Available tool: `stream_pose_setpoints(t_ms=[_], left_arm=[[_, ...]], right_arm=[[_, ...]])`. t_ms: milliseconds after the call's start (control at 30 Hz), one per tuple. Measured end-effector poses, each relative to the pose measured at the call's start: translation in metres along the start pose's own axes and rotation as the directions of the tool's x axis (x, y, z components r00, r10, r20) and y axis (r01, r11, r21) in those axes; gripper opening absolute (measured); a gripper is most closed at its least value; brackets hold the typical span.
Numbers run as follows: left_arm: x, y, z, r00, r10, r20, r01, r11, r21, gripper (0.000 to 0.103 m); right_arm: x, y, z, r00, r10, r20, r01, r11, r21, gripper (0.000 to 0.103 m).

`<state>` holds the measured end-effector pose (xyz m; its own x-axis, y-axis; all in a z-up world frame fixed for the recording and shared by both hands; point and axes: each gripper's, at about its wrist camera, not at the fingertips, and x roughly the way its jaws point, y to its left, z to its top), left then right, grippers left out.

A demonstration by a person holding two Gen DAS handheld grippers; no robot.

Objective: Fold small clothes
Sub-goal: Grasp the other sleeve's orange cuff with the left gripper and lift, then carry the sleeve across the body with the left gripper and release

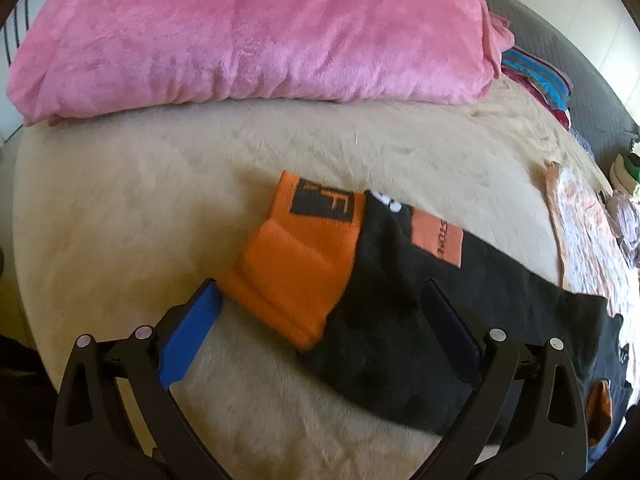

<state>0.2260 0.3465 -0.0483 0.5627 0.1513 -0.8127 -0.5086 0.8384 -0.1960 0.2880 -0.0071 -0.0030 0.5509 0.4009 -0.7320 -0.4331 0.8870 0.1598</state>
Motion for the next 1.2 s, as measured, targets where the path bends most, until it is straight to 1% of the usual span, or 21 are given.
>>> stream_pose_setpoints(t_ms=[33,67,100,167,200,233,267,333,400,433,533,700,733,767,800,900,1067,1200], left_arm=[[0.000,-0.001,0.001,1.000,0.001,0.003,-0.001,1.000,0.001,0.084],[0.000,-0.003,0.002,1.000,0.005,0.006,-0.005,1.000,0.007,0.073],[0.000,-0.005,0.004,1.000,0.001,0.008,-0.001,1.000,0.016,0.066],[0.000,-0.007,0.006,0.999,-0.033,0.009,0.033,0.999,0.021,0.040],[0.000,-0.008,0.006,0.999,-0.043,0.012,0.043,0.999,0.022,0.032],[-0.002,-0.010,0.007,0.998,-0.064,0.016,0.063,0.998,0.021,0.018],[-0.007,-0.012,0.007,0.997,-0.080,0.022,0.080,0.997,0.023,0.014],[-0.016,-0.017,0.007,0.993,-0.114,0.037,0.113,0.993,0.031,0.012],[-0.033,-0.024,0.008,0.984,-0.165,0.061,0.163,0.986,0.040,0.011],[-0.039,-0.028,0.009,0.981,-0.179,0.070,0.176,0.983,0.047,0.011],[-0.066,-0.040,0.012,0.963,-0.249,0.103,0.243,0.968,0.068,0.010],[-0.108,-0.070,0.009,0.936,-0.319,0.148,0.299,0.944,0.143,0.010],[-0.119,-0.078,0.007,0.928,-0.339,0.154,0.315,0.935,0.161,0.010],[-0.124,-0.084,0.006,0.922,-0.355,0.155,0.330,0.929,0.169,0.009],[-0.132,-0.091,0.003,0.912,-0.381,0.155,0.353,0.918,0.181,0.009],[-0.145,-0.111,-0.001,0.897,-0.415,0.152,0.379,0.899,0.219,0.009],[-0.167,-0.146,-0.017,0.865,-0.487,0.117,0.438,0.849,0.296,0.009],[-0.178,-0.170,-0.030,0.851,-0.517,0.096,0.458,0.818,0.349,0.009]], right_arm=[[0.000,-0.002,0.000,1.000,-0.002,0.000,0.002,1.000,0.007,0.094],[0.000,-0.004,0.000,1.000,-0.003,-0.001,0.003,1.000,0.013,0.094],[-0.001,-0.006,0.000,1.000,-0.005,-0.001,0.005,1.000,0.019,0.094],[-0.002,-0.010,0.000,1.000,-0.010,0.003,0.010,1.000,0.029,0.094],[-0.003,-0.012,0.000,1.000,-0.012,0.004,0.012,0.999,0.032,0.094],[-0.004,-0.014,0.000,1.000,-0.015,0.006,0.014,0.999,0.036,0.094],[-0.005,-0.016,0.000,1.000,-0.016,0.008,0.016,0.999,0.041,0.094],[-0.009,-0.021,0.000,1.000,-0.021,0.014,0.020,0.998,0.054,0.094],[-0.014,-0.027,-0.001,0.999,-0.023,0.024,0.022,0.997,0.069,0.094],[-0.015,-0.028,-0.001,0.999,-0.025,0.027,0.023,0.997,0.075,0.094],[-0.024,-0.037,-0.003,0.999,-0.034,0.036,0.031,0.995,0.096,0.094],[-0.039,-0.052,-0.009,0.997,-0.050,0.054,0.042,0.991,0.130,0.094],[-0.042,-0.055,-0.010,0.997,-0.053,0.057,0.044,0.990,0.136,0.094],[-0.046,-0.058,-0.011,0.997,-0.055,0.061,0.046,0.989,0.141,0.094],[-0.050,-0.061,-0.013,0.996,-0.061,0.066,0.050,0.988,0.149,0.094],[-0.065,-0.074,-0.017,0.993,-0.076,0.085,0.061,0.983,0.174,0.094],[-0.086,-0.095,-0.026,0.989,-0.105,0.104,0.080,0.974,0.214,0.094],[-0.101,-0.111,-0.039,0.986,-0.129,0.108,0.099,0.964,0.247,0.094]])
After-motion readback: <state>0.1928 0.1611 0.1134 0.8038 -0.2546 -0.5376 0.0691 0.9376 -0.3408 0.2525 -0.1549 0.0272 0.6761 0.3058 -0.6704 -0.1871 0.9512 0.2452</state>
